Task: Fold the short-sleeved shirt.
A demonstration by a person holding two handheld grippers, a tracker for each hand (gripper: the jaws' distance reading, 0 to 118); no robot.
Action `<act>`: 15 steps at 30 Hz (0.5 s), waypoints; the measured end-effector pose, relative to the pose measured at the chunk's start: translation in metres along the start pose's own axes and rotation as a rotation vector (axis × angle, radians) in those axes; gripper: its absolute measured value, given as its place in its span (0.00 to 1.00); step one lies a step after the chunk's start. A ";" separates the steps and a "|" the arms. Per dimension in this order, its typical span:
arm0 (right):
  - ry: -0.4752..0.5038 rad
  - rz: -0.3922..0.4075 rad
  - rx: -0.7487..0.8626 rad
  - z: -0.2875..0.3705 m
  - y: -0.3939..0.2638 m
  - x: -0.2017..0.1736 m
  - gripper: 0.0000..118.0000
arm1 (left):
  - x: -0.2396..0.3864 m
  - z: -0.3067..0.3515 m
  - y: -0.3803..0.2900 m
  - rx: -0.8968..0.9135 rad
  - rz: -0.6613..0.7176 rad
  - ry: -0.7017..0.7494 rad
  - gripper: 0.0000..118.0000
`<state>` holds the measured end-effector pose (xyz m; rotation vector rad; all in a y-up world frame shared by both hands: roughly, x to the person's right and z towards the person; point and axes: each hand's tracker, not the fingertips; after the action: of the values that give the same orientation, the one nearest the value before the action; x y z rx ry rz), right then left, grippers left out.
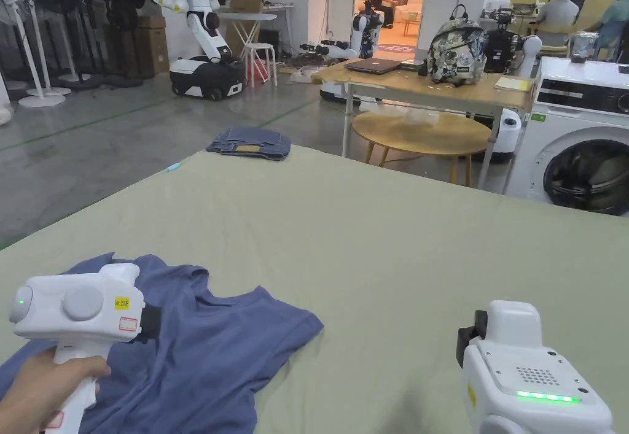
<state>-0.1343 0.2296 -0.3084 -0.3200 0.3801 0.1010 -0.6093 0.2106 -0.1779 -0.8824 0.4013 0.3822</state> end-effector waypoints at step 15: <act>-0.043 0.012 -0.073 -0.007 -0.015 0.014 0.00 | 0.043 -0.068 -0.024 -0.161 -0.180 0.183 0.45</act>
<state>-0.1215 0.2134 -0.3156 -0.3872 0.3362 0.1339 -0.5733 0.1490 -0.2216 -1.1069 0.4600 0.1700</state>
